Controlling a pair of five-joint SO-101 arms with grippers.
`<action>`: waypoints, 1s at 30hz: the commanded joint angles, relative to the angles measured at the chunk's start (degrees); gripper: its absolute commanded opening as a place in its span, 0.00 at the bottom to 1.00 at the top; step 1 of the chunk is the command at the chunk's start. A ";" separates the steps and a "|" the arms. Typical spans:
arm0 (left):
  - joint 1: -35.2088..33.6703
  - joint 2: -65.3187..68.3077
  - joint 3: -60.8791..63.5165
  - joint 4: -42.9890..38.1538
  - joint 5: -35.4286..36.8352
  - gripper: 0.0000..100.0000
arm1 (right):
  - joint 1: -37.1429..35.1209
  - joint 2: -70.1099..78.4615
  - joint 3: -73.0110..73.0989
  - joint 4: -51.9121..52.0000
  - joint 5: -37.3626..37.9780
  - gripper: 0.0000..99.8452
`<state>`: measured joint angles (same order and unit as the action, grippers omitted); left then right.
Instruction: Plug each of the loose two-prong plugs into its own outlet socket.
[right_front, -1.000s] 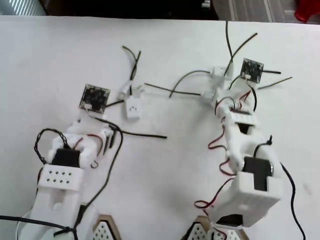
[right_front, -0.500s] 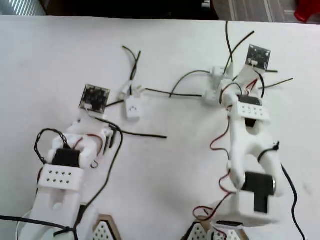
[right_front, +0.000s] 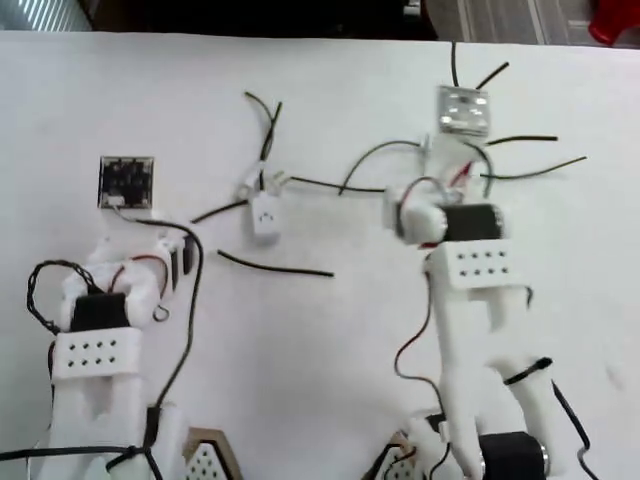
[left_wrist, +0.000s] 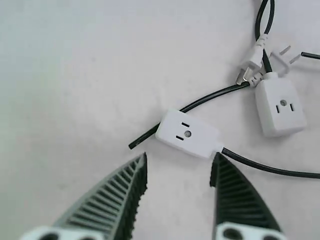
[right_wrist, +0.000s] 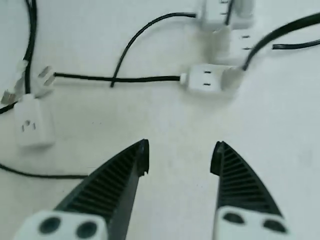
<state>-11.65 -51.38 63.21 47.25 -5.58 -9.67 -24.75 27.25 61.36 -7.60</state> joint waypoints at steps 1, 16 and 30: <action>-1.27 -0.75 -2.55 1.58 0.97 0.23 | -9.89 -1.19 -2.81 -1.71 -0.62 0.20; -8.04 -0.84 -1.76 1.32 6.24 0.23 | -25.71 40.84 -35.43 -10.95 -12.84 0.20; -7.96 -0.92 -1.67 1.32 6.24 0.23 | -27.21 70.90 -70.24 -4.26 -18.73 0.20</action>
<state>-19.03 -51.38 63.12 48.84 0.04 -36.75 44.00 -34.99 54.33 -25.54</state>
